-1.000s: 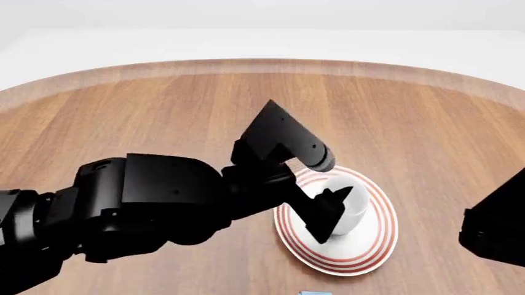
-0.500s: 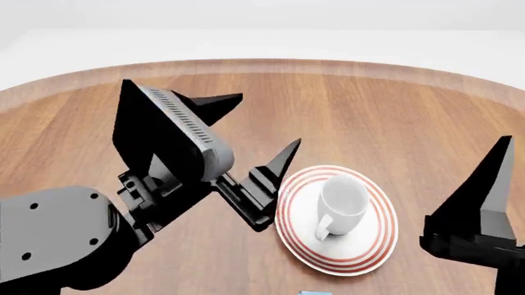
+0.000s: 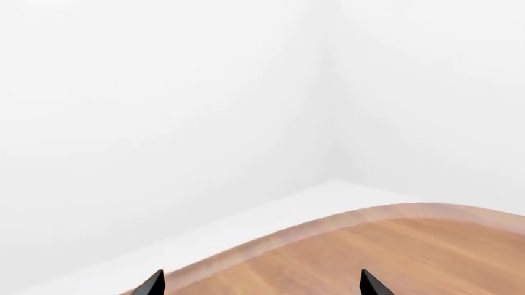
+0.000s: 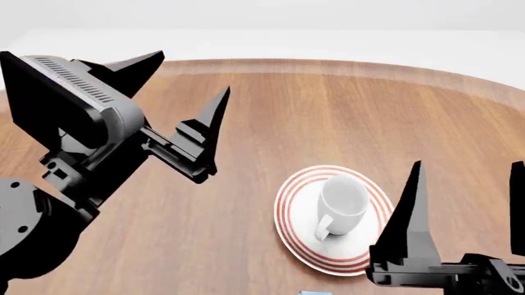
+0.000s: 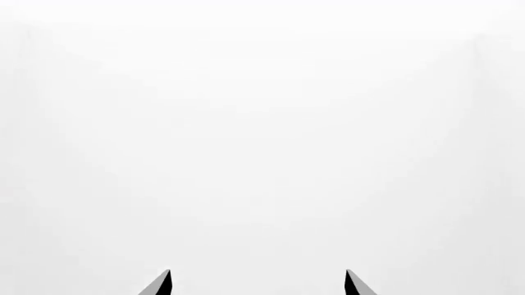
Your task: Pick up the white mug and put it on the plate, and put the chocolate pudding to the right of the plate.
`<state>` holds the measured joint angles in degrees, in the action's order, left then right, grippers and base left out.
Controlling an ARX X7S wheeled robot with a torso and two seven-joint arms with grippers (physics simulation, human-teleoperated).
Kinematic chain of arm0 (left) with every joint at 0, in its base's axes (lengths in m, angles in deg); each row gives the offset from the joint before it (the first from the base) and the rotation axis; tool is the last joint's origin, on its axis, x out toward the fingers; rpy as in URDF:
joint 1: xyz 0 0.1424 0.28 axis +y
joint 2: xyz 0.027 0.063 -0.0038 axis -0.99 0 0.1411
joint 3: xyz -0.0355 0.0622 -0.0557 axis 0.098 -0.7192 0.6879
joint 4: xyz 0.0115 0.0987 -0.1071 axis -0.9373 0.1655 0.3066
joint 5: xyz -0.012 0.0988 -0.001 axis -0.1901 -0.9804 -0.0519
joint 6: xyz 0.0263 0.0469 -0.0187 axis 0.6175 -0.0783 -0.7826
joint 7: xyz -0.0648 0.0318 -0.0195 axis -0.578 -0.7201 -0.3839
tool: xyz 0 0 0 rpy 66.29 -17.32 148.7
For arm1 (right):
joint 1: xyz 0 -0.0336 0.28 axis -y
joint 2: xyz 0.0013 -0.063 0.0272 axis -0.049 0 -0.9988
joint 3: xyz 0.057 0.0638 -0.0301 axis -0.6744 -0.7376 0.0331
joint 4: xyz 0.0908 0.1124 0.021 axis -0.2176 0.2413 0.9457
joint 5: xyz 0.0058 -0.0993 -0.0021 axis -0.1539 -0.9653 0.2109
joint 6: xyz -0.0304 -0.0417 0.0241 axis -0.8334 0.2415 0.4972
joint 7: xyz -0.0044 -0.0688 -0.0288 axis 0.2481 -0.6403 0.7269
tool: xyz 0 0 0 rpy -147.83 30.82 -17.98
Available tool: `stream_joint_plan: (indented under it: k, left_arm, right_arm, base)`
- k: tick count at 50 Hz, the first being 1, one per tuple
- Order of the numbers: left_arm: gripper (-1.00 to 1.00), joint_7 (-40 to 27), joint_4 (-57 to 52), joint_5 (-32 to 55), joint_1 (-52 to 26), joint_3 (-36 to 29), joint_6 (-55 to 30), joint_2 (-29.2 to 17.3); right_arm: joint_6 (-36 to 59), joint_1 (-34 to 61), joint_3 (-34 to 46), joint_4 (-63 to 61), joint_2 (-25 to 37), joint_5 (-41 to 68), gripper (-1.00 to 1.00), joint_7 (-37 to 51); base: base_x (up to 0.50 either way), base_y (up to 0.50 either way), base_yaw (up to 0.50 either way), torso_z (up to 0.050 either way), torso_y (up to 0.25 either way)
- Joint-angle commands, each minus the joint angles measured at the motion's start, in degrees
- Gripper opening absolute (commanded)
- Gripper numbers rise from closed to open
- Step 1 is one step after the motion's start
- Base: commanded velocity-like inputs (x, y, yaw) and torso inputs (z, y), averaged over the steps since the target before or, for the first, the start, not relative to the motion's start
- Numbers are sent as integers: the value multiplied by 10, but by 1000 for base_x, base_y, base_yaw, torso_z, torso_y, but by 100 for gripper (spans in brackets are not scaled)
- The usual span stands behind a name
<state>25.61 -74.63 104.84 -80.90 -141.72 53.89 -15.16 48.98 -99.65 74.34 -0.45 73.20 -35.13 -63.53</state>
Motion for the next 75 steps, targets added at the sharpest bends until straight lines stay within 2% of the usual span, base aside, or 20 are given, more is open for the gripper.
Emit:
stream_joint_plan:
  k: [1, 6, 11, 15, 23, 26, 36, 46, 50, 60, 75]
  left_arm:
    - [100, -8, 4, -9, 1, 8, 6, -11]
    - [100, -10, 2, -12, -1, 9, 3, -12]
    - [100, -12, 0, -15, 0, 8, 1, -11]
    - [100, -13, 0, -13, 0, 9, 2, -11]
    - [100, -12, -1, -12, -2, 11, -1, -12]
    - [100, -13, -1, -13, -2, 11, -1, -12]
    - [100, -15, -2, -14, -1, 11, -3, -12]
    - [100, -14, -1, -12, -1, 12, -6, -10]
    - [100, -15, 0, -13, 0, 12, -5, -9]
    - [100, -16, -2, -12, -1, 12, -8, -6]
    - [100, -17, -3, -9, -2, 13, -12, -1]
  right_arm:
    - [56, -1, 90, -42, 92, 34, 100, 54]
    - [37, 118, 280, -42, 255, 113, 100, 232]
    - [1, 266, 463, -42, 333, 184, 100, 334]
    - [-47, 370, 588, -42, 356, 260, 100, 380]
    - [-112, 593, 849, -42, 353, 296, 100, 492]
    - [-134, 648, 916, -41, 346, 305, 100, 521]
    - [-164, 709, 972, -40, 334, 375, 100, 574]
    - [-217, 790, 1065, -41, 286, 444, 100, 648]
    - [-252, 799, 1094, -42, 272, 478, 100, 653]
    - [-284, 782, 1081, -40, 274, 574, 100, 649]
    - [-284, 792, 1091, -42, 261, 605, 100, 653]
  base:
    - [0, 0, 0, 0, 0]
    - [0, 0, 0, 0, 0]
    - [0, 0, 0, 0, 0]
    - [0, 0, 0, 0, 0]
    - [0, 0, 0, 0, 0]
    - [0, 0, 0, 0, 0]
    - [0, 0, 0, 0, 0]
    - [0, 0, 0, 0, 0]
    - [0, 0, 0, 0, 0]
    - [0, 0, 0, 0, 0]
    - [0, 0, 0, 0, 0]
